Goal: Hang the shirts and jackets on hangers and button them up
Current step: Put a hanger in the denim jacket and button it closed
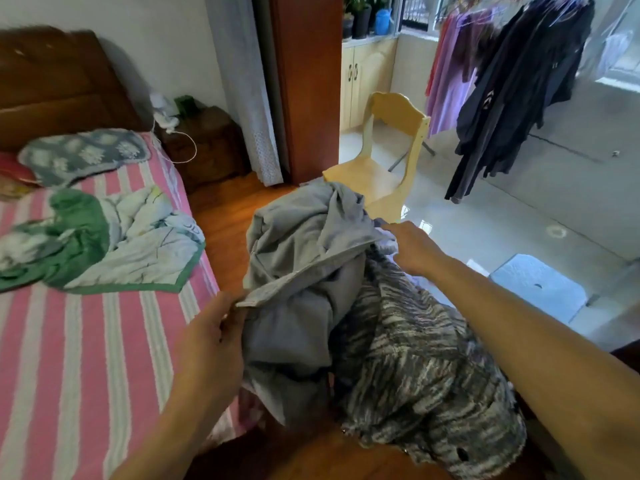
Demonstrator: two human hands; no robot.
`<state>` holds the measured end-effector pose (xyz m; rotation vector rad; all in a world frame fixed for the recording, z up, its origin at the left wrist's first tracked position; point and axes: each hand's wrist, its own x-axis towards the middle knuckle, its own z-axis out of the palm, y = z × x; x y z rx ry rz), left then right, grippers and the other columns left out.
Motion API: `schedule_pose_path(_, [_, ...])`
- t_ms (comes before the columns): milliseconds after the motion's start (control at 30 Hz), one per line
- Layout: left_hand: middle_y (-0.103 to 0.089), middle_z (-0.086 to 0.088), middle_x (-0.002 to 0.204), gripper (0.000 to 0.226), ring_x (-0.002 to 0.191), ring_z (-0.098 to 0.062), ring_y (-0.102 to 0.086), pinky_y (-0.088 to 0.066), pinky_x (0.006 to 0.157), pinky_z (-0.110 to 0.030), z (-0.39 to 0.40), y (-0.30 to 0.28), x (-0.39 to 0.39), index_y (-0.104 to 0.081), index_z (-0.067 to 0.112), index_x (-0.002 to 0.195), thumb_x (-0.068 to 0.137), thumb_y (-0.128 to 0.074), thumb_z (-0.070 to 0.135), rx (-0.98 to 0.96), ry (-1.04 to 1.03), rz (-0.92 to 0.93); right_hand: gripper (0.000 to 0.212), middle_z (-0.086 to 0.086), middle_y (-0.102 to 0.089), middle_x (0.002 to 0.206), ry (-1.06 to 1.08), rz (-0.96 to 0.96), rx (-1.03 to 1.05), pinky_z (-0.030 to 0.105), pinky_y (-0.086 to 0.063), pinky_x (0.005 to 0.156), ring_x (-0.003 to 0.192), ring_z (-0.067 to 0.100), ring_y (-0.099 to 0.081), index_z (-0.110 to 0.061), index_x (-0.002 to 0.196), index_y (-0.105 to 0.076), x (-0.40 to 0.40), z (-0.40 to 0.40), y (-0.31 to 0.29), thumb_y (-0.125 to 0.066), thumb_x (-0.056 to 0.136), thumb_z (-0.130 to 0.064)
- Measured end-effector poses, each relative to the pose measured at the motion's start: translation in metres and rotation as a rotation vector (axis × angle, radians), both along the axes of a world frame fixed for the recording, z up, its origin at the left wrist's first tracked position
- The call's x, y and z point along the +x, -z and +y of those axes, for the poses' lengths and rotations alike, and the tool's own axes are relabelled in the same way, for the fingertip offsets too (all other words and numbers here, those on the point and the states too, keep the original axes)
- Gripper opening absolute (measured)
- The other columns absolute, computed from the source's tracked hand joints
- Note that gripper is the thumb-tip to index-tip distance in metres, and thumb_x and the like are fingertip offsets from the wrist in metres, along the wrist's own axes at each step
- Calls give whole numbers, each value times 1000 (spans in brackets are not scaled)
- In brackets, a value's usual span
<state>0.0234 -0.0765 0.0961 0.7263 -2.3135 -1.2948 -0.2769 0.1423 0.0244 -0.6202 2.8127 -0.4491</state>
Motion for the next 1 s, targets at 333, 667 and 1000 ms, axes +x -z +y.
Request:
schedule_pose_path(333, [-70,23,78,10,71,7,-64,-44,55,-17,-60,-19,17,-64,30,87,90,-74,30,-70,90,-177,36,19,-66,108,161,182,-215,41,-48,77,96,36,-58,-13,118,-69,-36,-73,-4,-45,93,-4])
schedule_pose_path(667, [-70,-10,104,17,94,-34,-66,-51,76,-44,-296,-225,142,-62,24,111,96,-64,34,-856,-349,27,45,14,-70,118,-19,483,-821,38,-53,86,108,36,-63,-19,122,-68,74,-291,-307,-38,92,-3])
schedule_pose_path(1000, [-75,4,74,24,77,-9,-68,-54,69,-33,-444,-331,452,-78,19,81,73,-89,39,-734,-551,-206,17,24,-65,111,-591,890,-453,43,-43,72,93,46,-65,-8,111,-48,304,-497,-369,-37,105,-20])
